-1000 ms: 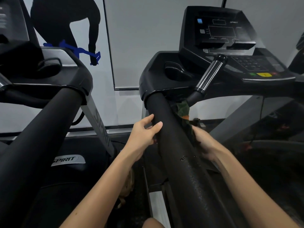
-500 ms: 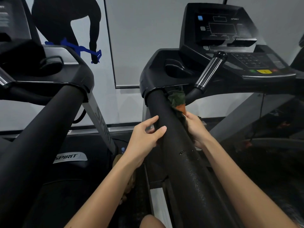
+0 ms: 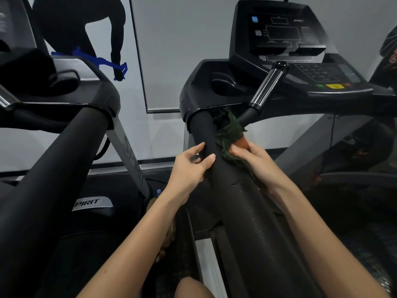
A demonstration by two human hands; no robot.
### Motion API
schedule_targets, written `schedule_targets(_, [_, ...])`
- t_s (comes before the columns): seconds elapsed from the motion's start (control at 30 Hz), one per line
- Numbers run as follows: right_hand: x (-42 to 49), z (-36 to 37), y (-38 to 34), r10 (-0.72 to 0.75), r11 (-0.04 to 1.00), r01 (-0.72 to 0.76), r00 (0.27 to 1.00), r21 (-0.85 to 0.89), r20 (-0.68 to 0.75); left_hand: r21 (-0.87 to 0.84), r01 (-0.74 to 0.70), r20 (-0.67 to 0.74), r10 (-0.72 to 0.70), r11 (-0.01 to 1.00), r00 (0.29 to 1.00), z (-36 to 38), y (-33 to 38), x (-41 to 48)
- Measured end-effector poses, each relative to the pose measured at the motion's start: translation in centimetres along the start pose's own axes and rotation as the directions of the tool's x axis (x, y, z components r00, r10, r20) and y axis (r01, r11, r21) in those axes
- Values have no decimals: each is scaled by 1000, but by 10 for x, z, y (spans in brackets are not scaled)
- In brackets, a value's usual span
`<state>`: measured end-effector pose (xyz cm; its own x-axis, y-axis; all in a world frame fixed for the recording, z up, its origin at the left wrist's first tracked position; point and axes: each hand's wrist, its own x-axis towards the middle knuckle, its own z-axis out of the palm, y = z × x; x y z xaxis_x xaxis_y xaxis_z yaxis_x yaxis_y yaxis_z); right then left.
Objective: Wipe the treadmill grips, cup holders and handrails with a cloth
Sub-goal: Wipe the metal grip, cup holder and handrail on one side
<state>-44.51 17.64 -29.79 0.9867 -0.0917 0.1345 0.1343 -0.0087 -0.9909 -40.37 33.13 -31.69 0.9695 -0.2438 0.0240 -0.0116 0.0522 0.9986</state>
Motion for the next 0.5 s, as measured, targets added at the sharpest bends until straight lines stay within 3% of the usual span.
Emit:
schedule_targets(0.13, [0, 10, 3, 118, 974, -110, 993, 198, -29, -1, 7, 12, -7, 1000, 1000, 0, 3, -4])
schedule_targets(0.27, [-24, 2, 18, 150, 972, -141, 988, 186, -40, 22, 0, 11, 0, 1000, 1000, 1, 4, -4])
schedule_targets(0.37, [-39, -12, 26, 100, 973, -87, 994, 213, -51, -2, 4, 11, -4, 1000, 1000, 1, 5, -4])
schedule_targets(0.5, [-35, -10, 16, -2, 992, 8, 999, 128, -50, -7, 1, -3, -1, 1000, 1000, 3, 5, -5])
